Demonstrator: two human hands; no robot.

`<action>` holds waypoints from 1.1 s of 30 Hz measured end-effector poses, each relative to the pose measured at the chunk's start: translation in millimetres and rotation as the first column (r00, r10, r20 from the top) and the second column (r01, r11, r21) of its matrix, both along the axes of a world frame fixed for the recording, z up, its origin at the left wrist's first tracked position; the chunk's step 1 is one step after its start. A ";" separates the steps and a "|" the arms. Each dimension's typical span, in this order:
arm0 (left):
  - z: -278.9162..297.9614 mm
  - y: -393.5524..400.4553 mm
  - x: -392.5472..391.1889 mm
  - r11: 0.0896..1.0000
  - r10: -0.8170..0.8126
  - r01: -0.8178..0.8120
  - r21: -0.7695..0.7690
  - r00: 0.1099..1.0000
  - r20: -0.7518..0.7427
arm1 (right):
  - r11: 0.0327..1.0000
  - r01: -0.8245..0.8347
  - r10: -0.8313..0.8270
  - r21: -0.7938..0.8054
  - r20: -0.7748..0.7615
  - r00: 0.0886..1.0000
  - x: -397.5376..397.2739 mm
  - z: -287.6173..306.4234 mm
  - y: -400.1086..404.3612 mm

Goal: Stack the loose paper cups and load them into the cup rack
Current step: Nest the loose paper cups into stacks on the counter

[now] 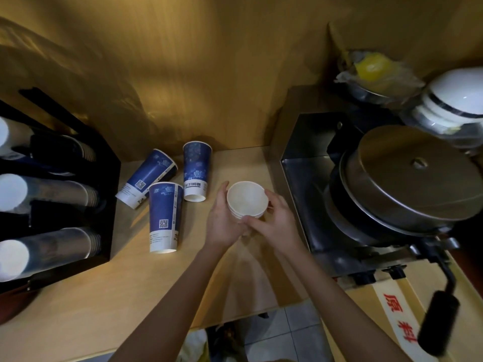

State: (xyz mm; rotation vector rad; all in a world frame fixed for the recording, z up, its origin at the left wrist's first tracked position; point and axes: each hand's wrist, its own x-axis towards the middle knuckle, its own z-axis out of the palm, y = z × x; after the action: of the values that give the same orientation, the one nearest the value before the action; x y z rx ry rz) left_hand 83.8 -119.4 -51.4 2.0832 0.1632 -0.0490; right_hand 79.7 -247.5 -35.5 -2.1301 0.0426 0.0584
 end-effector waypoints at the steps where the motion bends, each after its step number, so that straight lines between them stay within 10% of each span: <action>1: 1.4 -6.9 1.3 1.000 -0.026 0.026 0.005 0.999 0.025 | 0.999 0.039 -0.039 0.003 -0.001 0.999 0.7 1.5 -7.3; 20: -1.9 -41.5 10.9 0.973 -0.219 0.215 0.083 0.975 0.033 | 0.958 0.033 -0.053 -0.284 -0.061 0.997 -4.2 16.1 -49.6; 33: 31.7 22.3 17.2 0.923 -0.215 0.207 0.324 0.977 -0.011 | 0.698 -0.095 0.164 -0.710 0.030 0.986 41.8 48.6 -16.9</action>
State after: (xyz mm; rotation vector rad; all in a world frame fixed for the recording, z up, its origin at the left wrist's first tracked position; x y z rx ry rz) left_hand 101.0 -97.1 -19.7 2.4226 -0.0761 -0.1345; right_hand 121.5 -264.5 13.1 -2.9158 -0.1711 0.0287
